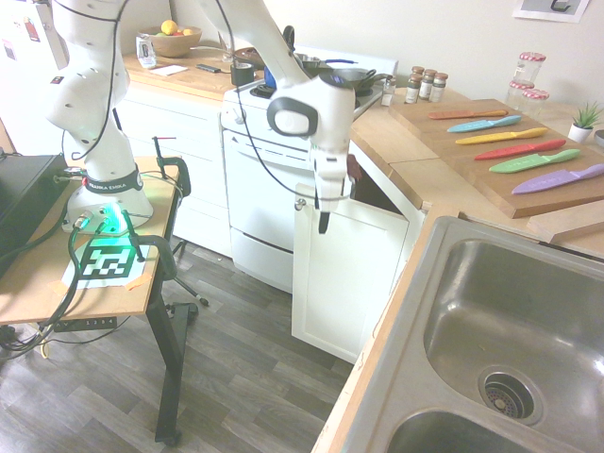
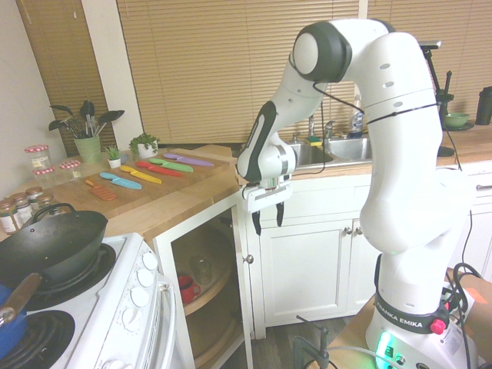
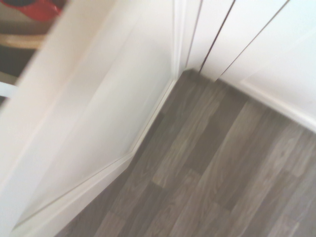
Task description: Close the cabinet
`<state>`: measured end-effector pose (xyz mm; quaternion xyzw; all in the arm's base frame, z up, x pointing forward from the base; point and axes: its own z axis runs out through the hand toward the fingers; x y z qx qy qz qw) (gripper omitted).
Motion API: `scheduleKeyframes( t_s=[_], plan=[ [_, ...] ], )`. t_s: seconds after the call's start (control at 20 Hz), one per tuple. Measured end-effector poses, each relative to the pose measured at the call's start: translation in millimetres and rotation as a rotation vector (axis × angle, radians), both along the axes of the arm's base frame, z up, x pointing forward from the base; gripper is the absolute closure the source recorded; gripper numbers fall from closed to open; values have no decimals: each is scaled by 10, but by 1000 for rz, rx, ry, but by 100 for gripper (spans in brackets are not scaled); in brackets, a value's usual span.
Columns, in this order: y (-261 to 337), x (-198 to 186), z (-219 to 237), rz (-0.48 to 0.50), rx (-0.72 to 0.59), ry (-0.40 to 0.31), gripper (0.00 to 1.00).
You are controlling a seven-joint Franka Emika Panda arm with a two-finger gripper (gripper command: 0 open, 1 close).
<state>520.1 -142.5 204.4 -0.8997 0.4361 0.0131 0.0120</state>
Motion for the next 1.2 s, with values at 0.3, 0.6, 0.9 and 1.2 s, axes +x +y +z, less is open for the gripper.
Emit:
scheduleKeyframes(
  t_s=[0.3, 0.6, 0.9, 1.2],
  plan=[
    [52, 118, -72, 26, 13, -9, 100],
    [223, 164, -62, 66, -1, -8, 100],
    [245, 154, -73, 76, -11, -2, 100],
    [281, 121, -111, 82, -11, 5, 100]
  ],
)
